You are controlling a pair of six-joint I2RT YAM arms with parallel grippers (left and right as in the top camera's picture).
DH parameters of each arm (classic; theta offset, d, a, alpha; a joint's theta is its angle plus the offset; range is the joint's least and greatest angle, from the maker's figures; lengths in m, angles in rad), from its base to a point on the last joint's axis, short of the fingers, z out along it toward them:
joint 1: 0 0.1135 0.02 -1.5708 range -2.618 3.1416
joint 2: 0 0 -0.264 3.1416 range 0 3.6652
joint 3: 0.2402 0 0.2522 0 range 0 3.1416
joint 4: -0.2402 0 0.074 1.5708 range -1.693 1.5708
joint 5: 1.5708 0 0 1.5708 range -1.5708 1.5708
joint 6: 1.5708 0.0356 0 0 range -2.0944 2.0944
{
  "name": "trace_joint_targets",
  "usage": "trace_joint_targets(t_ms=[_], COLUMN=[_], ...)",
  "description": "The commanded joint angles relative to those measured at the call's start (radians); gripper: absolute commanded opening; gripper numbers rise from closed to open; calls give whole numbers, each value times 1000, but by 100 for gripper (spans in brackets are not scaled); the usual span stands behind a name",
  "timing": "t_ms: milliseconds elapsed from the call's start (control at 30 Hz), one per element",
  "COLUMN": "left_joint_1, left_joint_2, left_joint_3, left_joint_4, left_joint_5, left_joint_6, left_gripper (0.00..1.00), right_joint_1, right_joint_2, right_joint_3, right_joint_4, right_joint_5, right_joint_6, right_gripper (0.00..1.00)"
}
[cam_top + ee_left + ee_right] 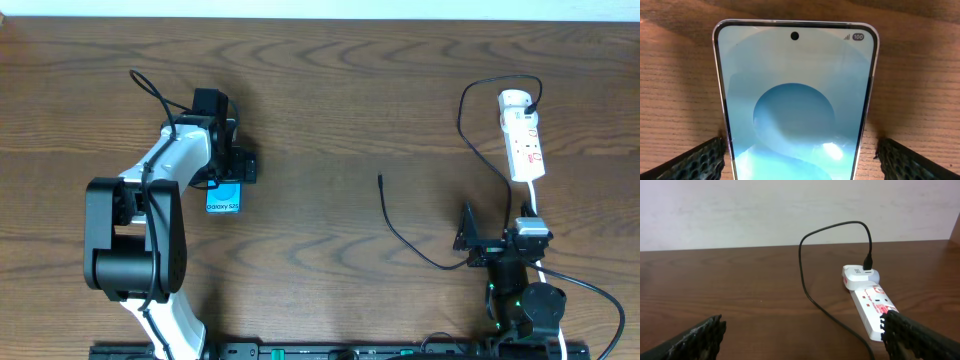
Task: Plug charger to phone and switch on socket
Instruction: 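Close the left gripper on the phone's sides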
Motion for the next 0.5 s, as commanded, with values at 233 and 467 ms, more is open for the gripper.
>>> trace_joint_targets(t_ms=[233,467], left_joint_1=[2,2], left_joint_2=[13,13], left_joint_3=[-19,-19], left_joint_4=[-14,-15], left_joint_5=[2,2], left_joint_6=[22,26], left_gripper=[98,98], right_joint_1=[9,9], right_joint_2=[-5,-5], right_joint_3=[-1,-1], right_joint_4=[-5,-5], right_joint_5=[-2,-2], right_joint_6=[-8,-8], right_gripper=[99,99])
